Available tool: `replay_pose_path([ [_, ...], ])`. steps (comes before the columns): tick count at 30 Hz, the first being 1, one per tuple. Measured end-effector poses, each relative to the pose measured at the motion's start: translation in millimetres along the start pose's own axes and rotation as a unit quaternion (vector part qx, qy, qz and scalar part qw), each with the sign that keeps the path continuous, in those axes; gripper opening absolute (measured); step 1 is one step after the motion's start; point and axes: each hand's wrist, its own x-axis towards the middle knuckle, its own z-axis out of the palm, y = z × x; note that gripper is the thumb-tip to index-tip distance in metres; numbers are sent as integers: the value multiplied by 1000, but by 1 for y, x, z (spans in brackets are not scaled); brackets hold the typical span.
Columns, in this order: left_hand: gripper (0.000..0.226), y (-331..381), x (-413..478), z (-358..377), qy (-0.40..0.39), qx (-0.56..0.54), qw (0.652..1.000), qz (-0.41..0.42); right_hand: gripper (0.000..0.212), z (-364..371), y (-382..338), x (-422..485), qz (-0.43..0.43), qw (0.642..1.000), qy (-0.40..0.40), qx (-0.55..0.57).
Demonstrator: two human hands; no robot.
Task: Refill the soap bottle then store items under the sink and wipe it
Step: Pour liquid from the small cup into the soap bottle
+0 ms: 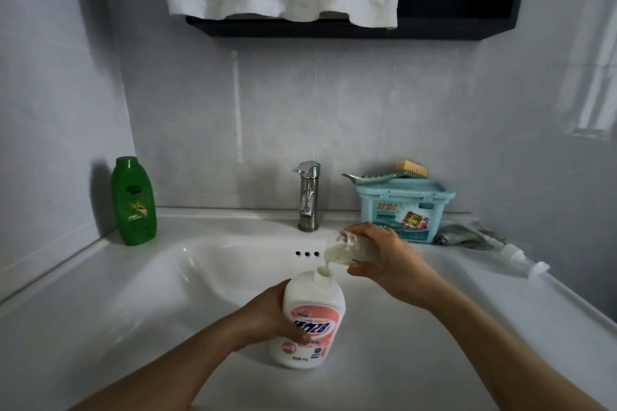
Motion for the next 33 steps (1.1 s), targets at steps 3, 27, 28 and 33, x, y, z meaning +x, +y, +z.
replay_pose_path([
  [3,71,0,0,0,0,3,1000,-4,51,1,1,0,2,1000,-2,3],
  [27,71,2,-2,0,-5,2,1000,-4,52,-1,-3,-1,-1,1000,-1,-10],
  [28,71,2,-2,0,-5,3,1000,-3,52,-1,-3,-1,-1,1000,-1,-12],
  [33,69,1,-1,0,-3,2,1000,-1,53,-1,-3,-1,-1,1000,-1,-15],
])
